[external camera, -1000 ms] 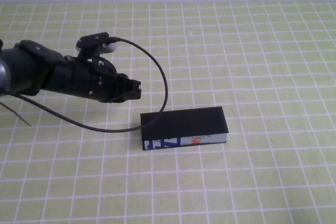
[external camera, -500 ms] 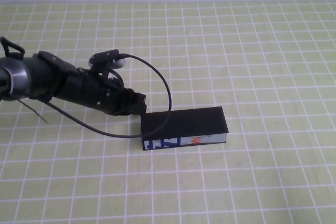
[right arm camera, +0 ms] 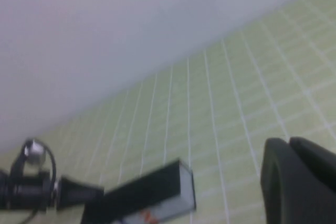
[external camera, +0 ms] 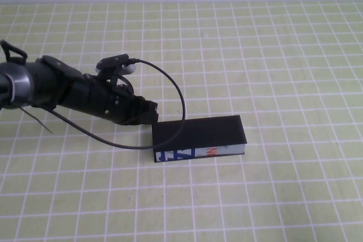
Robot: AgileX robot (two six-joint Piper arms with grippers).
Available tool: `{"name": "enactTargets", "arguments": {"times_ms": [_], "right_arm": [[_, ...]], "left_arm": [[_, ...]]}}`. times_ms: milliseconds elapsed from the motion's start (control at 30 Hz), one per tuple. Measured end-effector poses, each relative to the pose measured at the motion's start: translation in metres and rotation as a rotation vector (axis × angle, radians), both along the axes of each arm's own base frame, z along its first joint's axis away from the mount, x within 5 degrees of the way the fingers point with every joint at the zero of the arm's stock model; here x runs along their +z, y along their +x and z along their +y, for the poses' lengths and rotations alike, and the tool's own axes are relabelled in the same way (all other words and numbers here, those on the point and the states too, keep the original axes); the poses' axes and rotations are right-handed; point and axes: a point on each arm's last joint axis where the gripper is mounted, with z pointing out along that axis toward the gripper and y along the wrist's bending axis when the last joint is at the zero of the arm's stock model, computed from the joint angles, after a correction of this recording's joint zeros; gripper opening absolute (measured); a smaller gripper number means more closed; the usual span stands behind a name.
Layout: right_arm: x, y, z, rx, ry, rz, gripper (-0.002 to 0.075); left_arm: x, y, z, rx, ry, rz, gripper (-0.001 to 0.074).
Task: Take glasses out of glasses case
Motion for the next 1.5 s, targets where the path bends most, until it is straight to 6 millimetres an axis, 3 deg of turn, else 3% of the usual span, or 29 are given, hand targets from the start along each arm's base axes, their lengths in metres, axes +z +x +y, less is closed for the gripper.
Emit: {"name": "enactTargets", "arguments": {"times_ms": [200, 300, 467, 567, 667, 867, 1000, 1233, 1500], "right_arm": [[0.037, 0.03, 0.024, 0.276, -0.203, 0.36, -0.0018], [0.046, 0.057, 0.033, 0.39, -0.313, 0.494, -0.0018], [0.057, 0.11, 0.048, 0.541, -0.429, 0.597, -0.0018], [0.062, 0.14, 0.071, 0.643, -0.482, 0.604, -0.0018], [0.059, 0.162, 0.11, 0.772, -0.615, 0.571, -0.0017], [0.049, 0.182, 0.187, 1.046, -1.041, 0.361, -0.0016], [0.034, 0.194, 0.219, 1.168, -1.216, 0.255, 0.0035], [0.007, 0.215, 0.236, 1.244, -1.393, 0.141, 0.0302], [-0.014, 0.231, 0.241, 1.212, -1.526, 0.061, 0.0349]], "left_arm": [[0.0, 0.0, 0.0, 0.0, 0.0, 0.0, -0.0004], [0.0, 0.0, 0.0, 0.0, 0.0, 0.0, -0.0004], [0.0, 0.0, 0.0, 0.0, 0.0, 0.0, -0.0004], [0.0, 0.0, 0.0, 0.0, 0.0, 0.0, -0.0004], [0.0, 0.0, 0.0, 0.001, 0.001, -0.001, -0.0004], [0.0, 0.0, 0.0, 0.001, 0.001, -0.001, -0.0004], [0.0, 0.0, 0.0, 0.001, 0.001, -0.001, -0.0004], [0.0, 0.0, 0.0, 0.0, 0.001, -0.002, -0.0004], [0.0, 0.0, 0.0, -0.001, 0.002, -0.004, -0.0004]]}}
